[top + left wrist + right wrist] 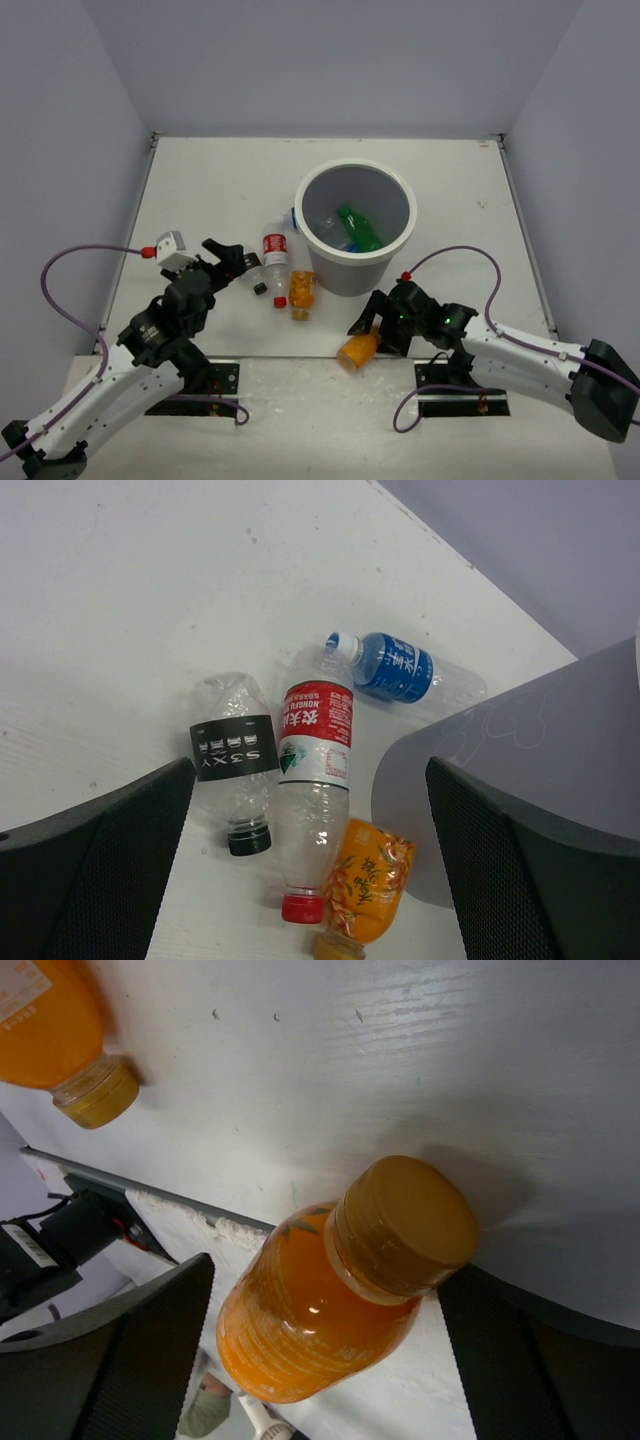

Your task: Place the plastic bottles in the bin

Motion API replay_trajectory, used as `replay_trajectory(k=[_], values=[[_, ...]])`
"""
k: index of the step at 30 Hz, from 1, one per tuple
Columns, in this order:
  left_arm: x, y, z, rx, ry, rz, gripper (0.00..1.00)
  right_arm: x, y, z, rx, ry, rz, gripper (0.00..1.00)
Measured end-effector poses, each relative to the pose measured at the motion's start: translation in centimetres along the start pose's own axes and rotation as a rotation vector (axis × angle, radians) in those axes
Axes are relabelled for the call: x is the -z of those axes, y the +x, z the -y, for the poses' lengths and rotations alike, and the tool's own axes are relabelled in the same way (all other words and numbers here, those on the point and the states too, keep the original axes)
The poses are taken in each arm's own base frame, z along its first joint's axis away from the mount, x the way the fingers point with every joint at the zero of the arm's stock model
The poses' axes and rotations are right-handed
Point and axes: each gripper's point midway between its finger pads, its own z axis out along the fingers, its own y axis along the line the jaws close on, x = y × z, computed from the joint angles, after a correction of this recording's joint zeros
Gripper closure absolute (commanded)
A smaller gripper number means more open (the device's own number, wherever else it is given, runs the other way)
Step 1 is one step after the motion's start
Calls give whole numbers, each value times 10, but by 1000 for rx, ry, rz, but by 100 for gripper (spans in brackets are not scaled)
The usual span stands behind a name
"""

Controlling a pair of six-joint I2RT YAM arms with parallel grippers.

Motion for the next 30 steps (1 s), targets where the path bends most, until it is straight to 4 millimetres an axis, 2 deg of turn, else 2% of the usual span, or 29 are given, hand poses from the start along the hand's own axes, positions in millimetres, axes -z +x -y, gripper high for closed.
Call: replay_trajectory(k=[4,9,15,18,23,27,30], values=[[1,1,-4,8,-3,7,0,-7,0,0,-19,-11,7,36],[2,-1,-6,16,-8,13,0,-12,0,-3,-33,-45,16,78],[2,1,-9,20,-22,10,0,-7,-3,-2,-1,-59,49,88],[2,1,-11,17,-27,8,0,0,-2,-9,82,-100,59,91],[2,2,-11,14,-29,7,0,29,8,-54,348,-283,68,92],[2,2,-12,10,-33,5,0,67,22,-102,589,-487,60,92],[2,2,-13,9,-35,7,0,95,34,-128,757,-603,43,92]])
